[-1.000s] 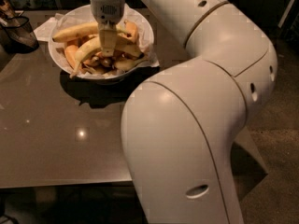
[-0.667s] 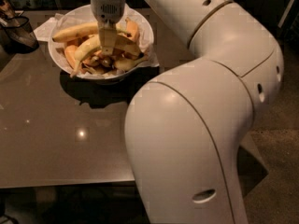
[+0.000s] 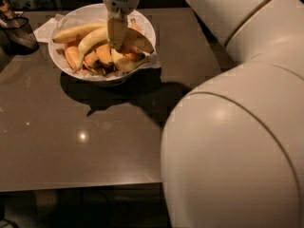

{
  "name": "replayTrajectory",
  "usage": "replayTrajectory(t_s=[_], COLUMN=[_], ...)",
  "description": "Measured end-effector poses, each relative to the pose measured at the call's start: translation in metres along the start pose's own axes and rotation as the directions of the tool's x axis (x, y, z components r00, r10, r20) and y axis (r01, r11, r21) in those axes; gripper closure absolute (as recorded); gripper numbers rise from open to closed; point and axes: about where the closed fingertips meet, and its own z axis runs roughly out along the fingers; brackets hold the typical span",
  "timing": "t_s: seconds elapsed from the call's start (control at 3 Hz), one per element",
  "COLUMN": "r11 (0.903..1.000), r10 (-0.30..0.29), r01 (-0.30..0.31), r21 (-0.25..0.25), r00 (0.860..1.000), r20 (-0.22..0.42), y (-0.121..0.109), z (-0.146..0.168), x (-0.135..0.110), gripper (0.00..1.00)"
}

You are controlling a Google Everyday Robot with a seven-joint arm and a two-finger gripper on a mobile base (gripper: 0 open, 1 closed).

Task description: Pick banana from white bowl

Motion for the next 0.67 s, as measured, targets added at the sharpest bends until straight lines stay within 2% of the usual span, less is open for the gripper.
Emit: replayTrajectory(t_s=[0.67], r11=[0.9978], r10=[0.054], r01=[-0.05], r21=[-0.044], r00=[0.992], r20=[0.11], y=[0.041], z=[-0.041], x=[-0.007], gripper=[1.0])
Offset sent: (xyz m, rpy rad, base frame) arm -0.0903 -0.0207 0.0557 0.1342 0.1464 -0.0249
